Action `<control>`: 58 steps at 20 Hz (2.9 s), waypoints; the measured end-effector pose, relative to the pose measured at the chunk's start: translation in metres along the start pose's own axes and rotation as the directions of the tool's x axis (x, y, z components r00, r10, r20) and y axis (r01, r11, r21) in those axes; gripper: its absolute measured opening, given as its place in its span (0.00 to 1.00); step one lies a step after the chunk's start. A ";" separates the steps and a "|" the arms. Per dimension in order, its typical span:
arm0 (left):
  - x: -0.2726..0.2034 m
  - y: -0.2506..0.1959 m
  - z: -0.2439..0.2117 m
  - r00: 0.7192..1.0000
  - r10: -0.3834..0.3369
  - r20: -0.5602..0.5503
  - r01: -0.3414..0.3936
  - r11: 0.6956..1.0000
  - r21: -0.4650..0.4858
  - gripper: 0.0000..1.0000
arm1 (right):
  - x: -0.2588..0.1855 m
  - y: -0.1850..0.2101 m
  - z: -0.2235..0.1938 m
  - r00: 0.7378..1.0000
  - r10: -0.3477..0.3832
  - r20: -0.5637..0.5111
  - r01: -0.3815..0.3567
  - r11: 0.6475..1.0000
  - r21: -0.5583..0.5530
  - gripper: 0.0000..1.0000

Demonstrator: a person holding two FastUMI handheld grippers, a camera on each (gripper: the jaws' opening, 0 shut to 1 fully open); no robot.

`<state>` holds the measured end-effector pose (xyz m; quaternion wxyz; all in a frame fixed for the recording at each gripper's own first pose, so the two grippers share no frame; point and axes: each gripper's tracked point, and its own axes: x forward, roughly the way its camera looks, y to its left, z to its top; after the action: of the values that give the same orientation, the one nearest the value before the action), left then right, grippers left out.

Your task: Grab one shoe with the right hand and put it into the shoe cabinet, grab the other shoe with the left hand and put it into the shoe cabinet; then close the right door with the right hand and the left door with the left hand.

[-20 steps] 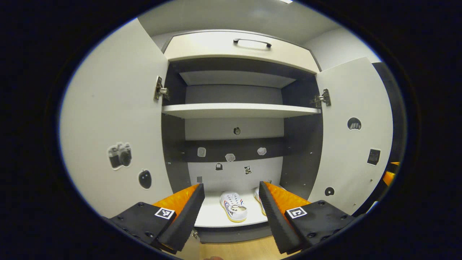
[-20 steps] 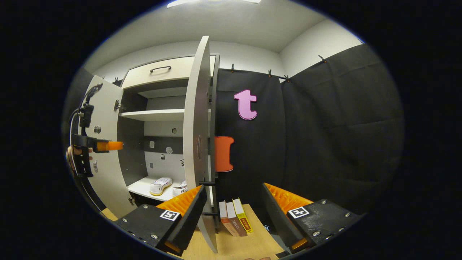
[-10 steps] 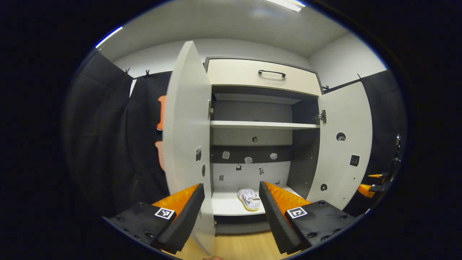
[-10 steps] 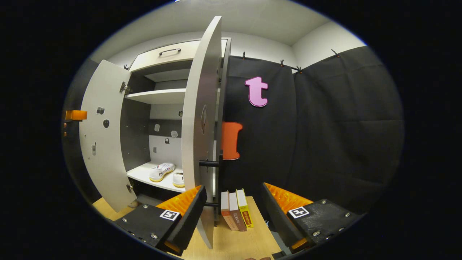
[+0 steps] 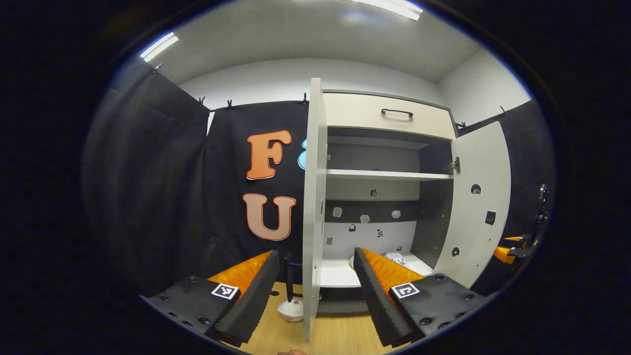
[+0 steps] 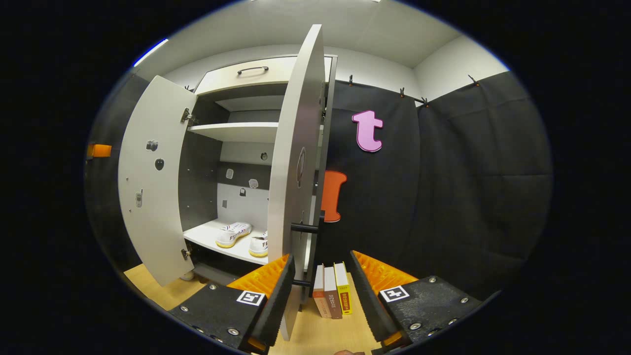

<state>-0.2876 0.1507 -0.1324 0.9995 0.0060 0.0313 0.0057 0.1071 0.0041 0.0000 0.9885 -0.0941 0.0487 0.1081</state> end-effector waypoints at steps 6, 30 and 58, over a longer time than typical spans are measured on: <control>0.000 0.009 0.004 1.000 -0.023 0.008 0.023 1.000 -0.010 0.97 | 0.005 0.030 0.000 0.999 0.042 0.002 -0.042 0.998 0.039 0.69; -0.009 0.086 0.008 1.000 0.016 0.021 -0.016 1.000 -0.013 0.96 | 0.075 0.162 -0.008 0.992 0.124 -0.008 -0.122 0.982 0.144 0.89; 0.074 0.056 -0.108 0.972 -0.189 -0.143 0.176 0.980 -0.098 0.96 | 0.034 0.213 0.083 0.983 0.116 0.143 -0.126 0.990 0.061 0.93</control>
<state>-0.2215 0.2090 -0.2440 0.9899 -0.0397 0.1072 -0.0843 0.0993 0.2318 0.0392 0.9837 -0.0489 -0.0110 0.1727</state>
